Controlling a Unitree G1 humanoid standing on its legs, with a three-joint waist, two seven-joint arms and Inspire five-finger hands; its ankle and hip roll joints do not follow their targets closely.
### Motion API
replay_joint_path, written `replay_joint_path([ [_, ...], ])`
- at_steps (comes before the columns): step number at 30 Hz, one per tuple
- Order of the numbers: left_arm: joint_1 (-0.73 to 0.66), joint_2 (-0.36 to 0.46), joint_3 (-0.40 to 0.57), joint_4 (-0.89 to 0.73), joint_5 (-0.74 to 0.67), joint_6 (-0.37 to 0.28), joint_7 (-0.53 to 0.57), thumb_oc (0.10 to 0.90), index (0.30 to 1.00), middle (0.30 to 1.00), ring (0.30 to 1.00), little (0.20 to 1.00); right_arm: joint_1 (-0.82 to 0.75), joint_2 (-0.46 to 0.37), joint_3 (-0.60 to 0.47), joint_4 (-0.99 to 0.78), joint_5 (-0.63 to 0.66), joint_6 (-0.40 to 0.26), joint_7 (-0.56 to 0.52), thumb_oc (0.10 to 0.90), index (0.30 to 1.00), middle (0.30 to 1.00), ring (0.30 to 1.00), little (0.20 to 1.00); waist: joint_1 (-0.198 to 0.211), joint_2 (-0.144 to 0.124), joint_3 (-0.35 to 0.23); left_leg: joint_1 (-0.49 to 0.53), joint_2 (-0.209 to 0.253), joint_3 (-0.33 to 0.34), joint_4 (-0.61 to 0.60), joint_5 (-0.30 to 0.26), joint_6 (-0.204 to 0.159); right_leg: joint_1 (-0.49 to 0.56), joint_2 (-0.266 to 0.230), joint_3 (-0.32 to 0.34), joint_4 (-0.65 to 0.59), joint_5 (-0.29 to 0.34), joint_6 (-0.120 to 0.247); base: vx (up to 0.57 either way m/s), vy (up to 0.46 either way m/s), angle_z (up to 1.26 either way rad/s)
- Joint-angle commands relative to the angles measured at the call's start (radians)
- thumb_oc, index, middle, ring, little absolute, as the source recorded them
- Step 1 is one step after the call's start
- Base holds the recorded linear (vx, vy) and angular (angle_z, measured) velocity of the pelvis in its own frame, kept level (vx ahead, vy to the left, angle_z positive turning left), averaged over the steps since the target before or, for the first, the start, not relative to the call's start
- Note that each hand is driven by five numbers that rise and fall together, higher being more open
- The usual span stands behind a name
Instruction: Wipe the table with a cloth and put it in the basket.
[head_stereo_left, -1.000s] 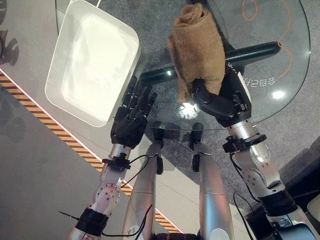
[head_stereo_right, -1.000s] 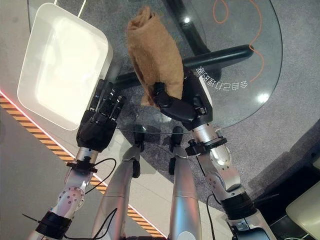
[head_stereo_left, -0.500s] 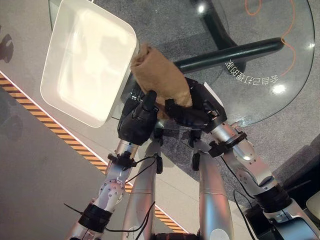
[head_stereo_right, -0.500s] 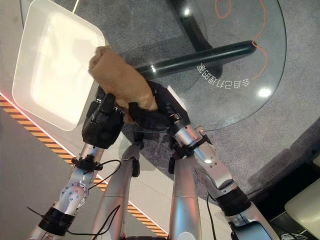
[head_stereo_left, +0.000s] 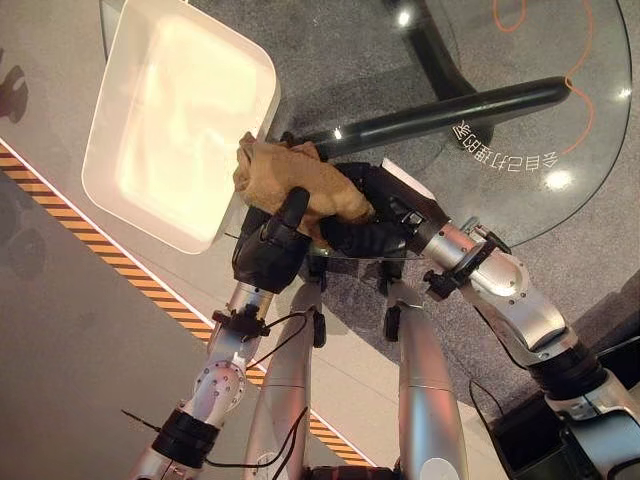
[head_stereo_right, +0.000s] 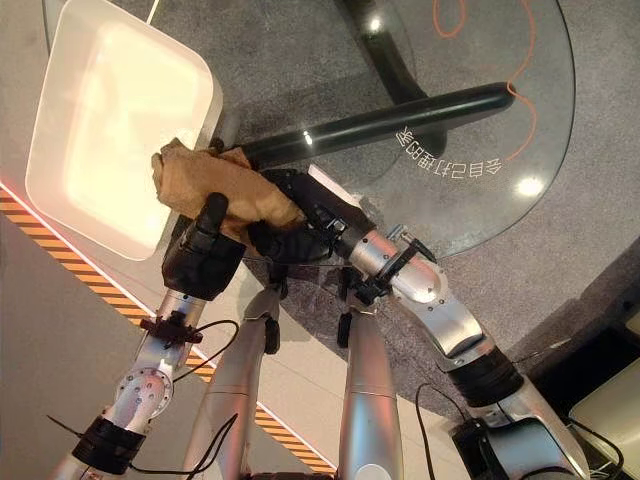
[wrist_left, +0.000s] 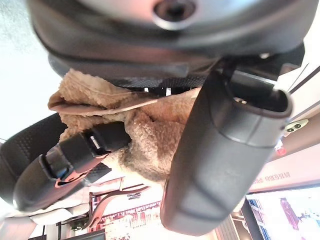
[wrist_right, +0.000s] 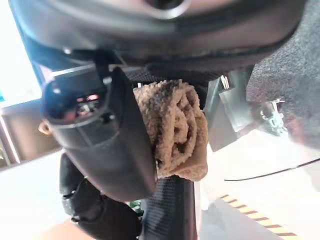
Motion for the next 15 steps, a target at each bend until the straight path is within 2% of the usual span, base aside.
replay_joint_path([
  [1, -0.062, 0.007, -0.033, -0.187, 0.037, -0.024, -0.074, 0.8, 0.9, 0.9, 0.9, 0.9, -0.028, 0.012, 0.165, -0.214, -0.086, -0.012, 0.178, 0.1, 0.3, 0.3, 0.3, 0.2, 0.01, -0.004, -0.027, 0.002, -0.073, -0.011, 0.058, -0.076, 0.014, 0.014, 0.053, -0.01, -0.116, 0.088, 0.032, 0.0, 0.0, 0.0],
  [3, -0.059, 0.018, -0.032, -0.189, 0.034, -0.033, -0.072, 0.8, 0.9, 0.9, 0.9, 0.9, -0.029, -0.016, 0.183, -0.217, -0.121, 0.01, 0.176, 0.1, 0.3, 0.3, 0.3, 0.2, 0.012, -0.003, -0.027, 0.001, -0.073, -0.012, 0.055, -0.074, 0.015, 0.013, 0.052, -0.012, -0.116, 0.088, 0.032, 0.0, 0.0, 0.0],
  [6, -0.057, 0.033, -0.037, -0.191, 0.026, -0.047, -0.067, 0.8, 0.9, 0.9, 0.9, 0.9, -0.034, -0.045, 0.196, -0.203, -0.113, -0.007, 0.151, 0.1, 0.3, 0.3, 0.3, 0.2, 0.013, -0.005, -0.027, 0.002, -0.074, -0.012, 0.056, -0.074, 0.015, 0.014, 0.052, -0.013, -0.114, 0.088, 0.033, 0.0, 0.0, 0.0],
  [14, -0.058, 0.029, -0.039, -0.187, 0.025, -0.083, -0.06, 0.8, 0.9, 0.9, 0.9, 0.9, -0.053, -0.046, 0.198, -0.193, -0.122, -0.003, 0.136, 0.1, 0.3, 0.3, 0.3, 0.2, 0.016, -0.008, -0.027, 0.004, -0.074, -0.013, 0.052, -0.07, 0.013, 0.015, 0.056, -0.014, -0.114, 0.088, 0.033, 0.0, 0.0, 0.0],
  [15, -0.058, 0.027, -0.039, -0.188, 0.023, -0.09, -0.061, 0.69, 0.806, 0.806, 0.806, 0.79, -0.052, -0.045, 0.197, -0.191, -0.122, -0.004, 0.135, 0.1, 0.3, 0.3, 0.3, 0.2, 0.016, -0.009, -0.027, 0.003, -0.074, -0.012, 0.053, -0.071, 0.014, 0.015, 0.055, -0.014, -0.114, 0.089, 0.033, 0.0, 0.0, 0.0],
])
